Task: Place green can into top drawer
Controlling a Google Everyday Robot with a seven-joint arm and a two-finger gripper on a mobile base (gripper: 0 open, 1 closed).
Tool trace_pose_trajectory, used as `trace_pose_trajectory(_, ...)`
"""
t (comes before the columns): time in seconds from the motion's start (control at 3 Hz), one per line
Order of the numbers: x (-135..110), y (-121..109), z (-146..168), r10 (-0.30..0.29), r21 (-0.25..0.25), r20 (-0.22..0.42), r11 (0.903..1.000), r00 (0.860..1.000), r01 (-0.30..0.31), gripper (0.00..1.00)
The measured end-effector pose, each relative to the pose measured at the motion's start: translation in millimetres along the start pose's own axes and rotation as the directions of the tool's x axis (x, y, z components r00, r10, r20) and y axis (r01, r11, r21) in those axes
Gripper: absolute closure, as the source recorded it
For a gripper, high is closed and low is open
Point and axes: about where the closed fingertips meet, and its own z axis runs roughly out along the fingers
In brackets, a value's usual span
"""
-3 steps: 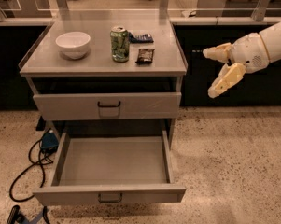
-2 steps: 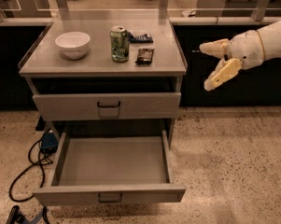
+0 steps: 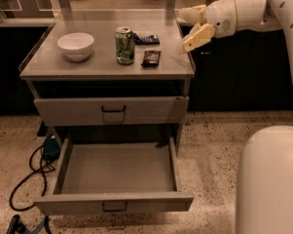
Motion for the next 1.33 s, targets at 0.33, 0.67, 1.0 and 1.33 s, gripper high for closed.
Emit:
trace_pose_trajectory(0.33,0,0,0,0.0,0.0,0.0,1.0,1.0,0.0,0.0)
trace_pose_trajectory(0.67,-6,-8,31,0.003,-0.034,0.02,0.9994,1.0,-0.002,0.0)
trace_pose_trajectory(1.0,-49,-7,83,-0.027,-0.102,0.084,0.9941,0.996,0.036,0.0)
trace_pose_trajectory(1.33,-49,-7,83,-0.027,-0.102,0.084,0.9941,0.996,0.036,0.0)
